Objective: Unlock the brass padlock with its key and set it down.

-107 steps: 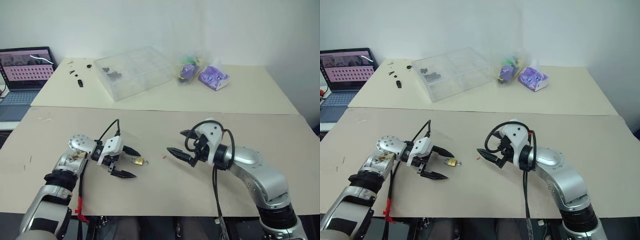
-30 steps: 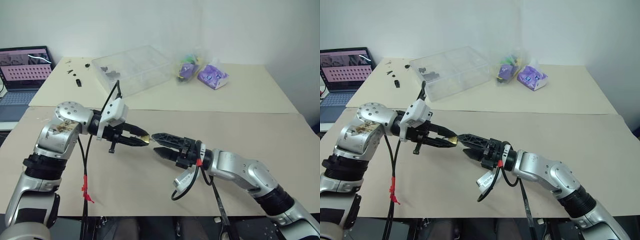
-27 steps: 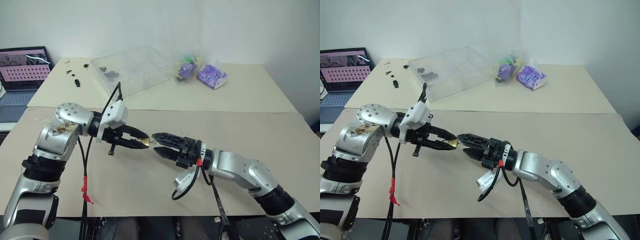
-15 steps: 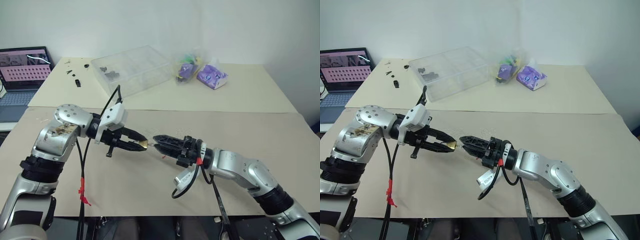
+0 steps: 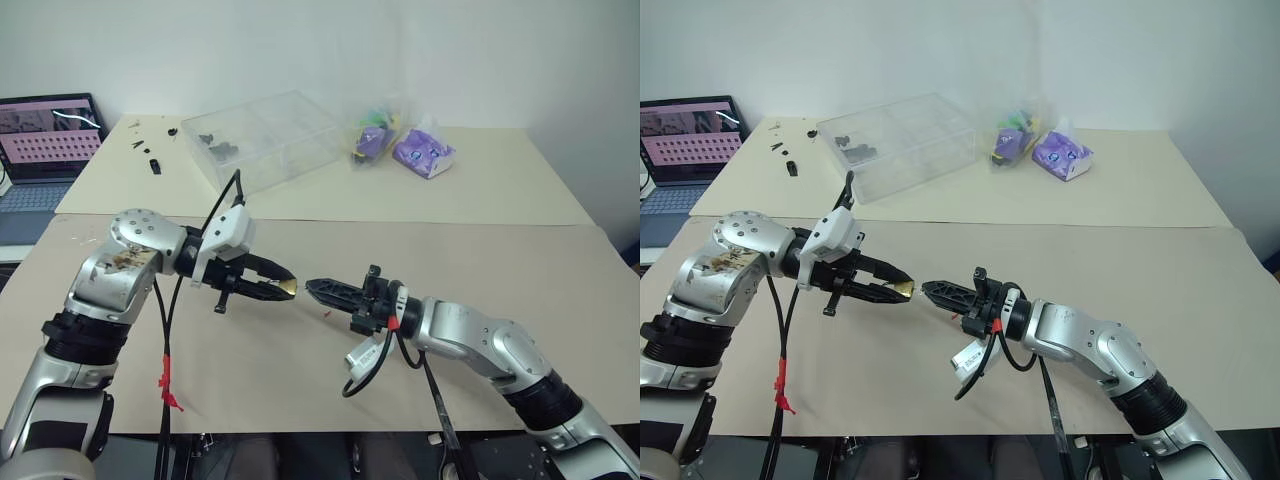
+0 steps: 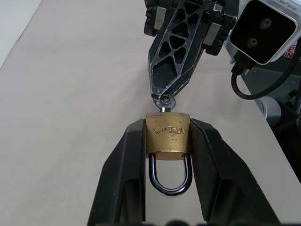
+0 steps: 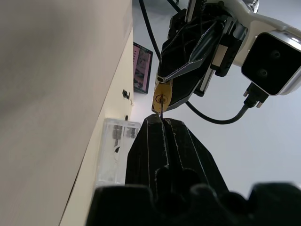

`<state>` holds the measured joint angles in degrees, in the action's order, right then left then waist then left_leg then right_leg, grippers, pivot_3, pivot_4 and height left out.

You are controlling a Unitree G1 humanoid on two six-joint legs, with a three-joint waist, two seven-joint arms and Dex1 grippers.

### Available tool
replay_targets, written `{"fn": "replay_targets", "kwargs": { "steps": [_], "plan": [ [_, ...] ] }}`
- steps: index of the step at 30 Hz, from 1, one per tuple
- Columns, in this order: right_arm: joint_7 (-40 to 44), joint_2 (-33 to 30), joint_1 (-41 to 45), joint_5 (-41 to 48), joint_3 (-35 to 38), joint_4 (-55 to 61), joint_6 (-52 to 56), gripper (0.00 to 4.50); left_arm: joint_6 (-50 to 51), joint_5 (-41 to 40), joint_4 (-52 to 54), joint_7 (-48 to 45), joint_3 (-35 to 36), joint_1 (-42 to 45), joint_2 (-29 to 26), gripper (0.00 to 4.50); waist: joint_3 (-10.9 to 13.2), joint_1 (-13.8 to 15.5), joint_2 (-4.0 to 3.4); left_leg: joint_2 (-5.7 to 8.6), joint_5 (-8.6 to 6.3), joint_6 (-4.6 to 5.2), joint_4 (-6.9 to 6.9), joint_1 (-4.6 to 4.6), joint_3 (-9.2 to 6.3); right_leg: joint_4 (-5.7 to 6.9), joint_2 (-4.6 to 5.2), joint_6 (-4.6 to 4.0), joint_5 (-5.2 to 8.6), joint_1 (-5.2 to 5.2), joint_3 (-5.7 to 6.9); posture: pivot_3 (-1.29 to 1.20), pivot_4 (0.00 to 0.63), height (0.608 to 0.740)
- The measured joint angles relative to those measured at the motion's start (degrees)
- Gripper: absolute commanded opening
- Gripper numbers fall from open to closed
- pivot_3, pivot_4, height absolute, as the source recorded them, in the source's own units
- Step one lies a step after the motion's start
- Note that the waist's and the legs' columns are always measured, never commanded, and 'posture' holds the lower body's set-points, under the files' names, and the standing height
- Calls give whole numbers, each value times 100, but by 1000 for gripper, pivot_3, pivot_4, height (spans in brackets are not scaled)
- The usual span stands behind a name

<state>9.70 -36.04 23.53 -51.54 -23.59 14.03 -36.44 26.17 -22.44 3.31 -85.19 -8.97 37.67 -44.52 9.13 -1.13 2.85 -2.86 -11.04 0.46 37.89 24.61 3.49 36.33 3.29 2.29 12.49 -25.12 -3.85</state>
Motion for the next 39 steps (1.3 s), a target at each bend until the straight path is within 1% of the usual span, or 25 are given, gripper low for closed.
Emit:
{"fn": "replay_targets", "kwargs": {
  "steps": [2,7,12,18,25,30,32,34,35,38,39],
  "plan": [
    [224,4,0,294,3,-22,12,21,-4,2,-12,0,-13,0,9,836,0,0,0,0,0,0,0,0,0,-1,0,-9,-10,1,0,0,150,740],
    [1300,36,21,1684,-26,-63,332,21,-16,15,-46,7,-47,0,39,836,0,-2,0,0,0,0,0,-9,-1,0,0,-22,-22,9,0,0,150,740],
    [2155,166,45,2688,-27,-54,860,21,-18,35,-92,32,-75,0,52,836,0,-1,0,-1,0,0,0,-22,-1,2,-1,-24,-22,18,0,0,150,740],
    [2821,395,25,3465,8,83,1719,21,-18,77,-132,89,-74,0,48,836,0,12,0,0,0,0,0,-29,0,29,-1,-23,-21,16,0,0,150,740],
    [3204,623,-40,3924,122,309,2562,21,-18,80,-133,172,-65,0,41,836,0,13,0,-2,0,0,1,-37,-3,51,-6,-30,-14,11,0,0,150,740],
    [3257,647,-56,3872,151,405,2699,21,-18,72,-133,195,-65,0,45,836,0,17,0,-2,0,0,1,-35,-2,51,-5,-18,-7,10,0,0,150,740],
    [3226,648,-56,3786,151,415,2673,21,-18,71,-133,211,-65,0,46,836,0,17,0,-2,0,0,1,-35,-2,51,-5,5,8,9,0,0,150,740],
    [3137,648,-56,3604,150,415,2562,649,-18,67,-133,241,-64,0,47,836,0,17,0,-2,0,0,1,-35,-2,51,-5,7,8,9,0,0,150,740],
    [3098,647,-56,3544,150,414,2510,807,-18,66,-133,248,-64,0,48,836,0,17,0,-2,0,0,1,-35,-2,51,-5,7,8,9,0,0,150,740],
    [2769,587,-53,2987,144,356,1910,1843,-18,59,-133,278,-64,0,64,836,0,17,0,-1,0,-1,0,-35,-2,51,-5,8,10,9,0,0,150,740],
    [2647,560,-51,2828,142,311,1735,1843,-18,57,-133,286,-64,0,65,836,0,17,0,-1,1,-1,1,-35,-1,51,-5,9,10,8,0,0,150,740]
  ]
}}
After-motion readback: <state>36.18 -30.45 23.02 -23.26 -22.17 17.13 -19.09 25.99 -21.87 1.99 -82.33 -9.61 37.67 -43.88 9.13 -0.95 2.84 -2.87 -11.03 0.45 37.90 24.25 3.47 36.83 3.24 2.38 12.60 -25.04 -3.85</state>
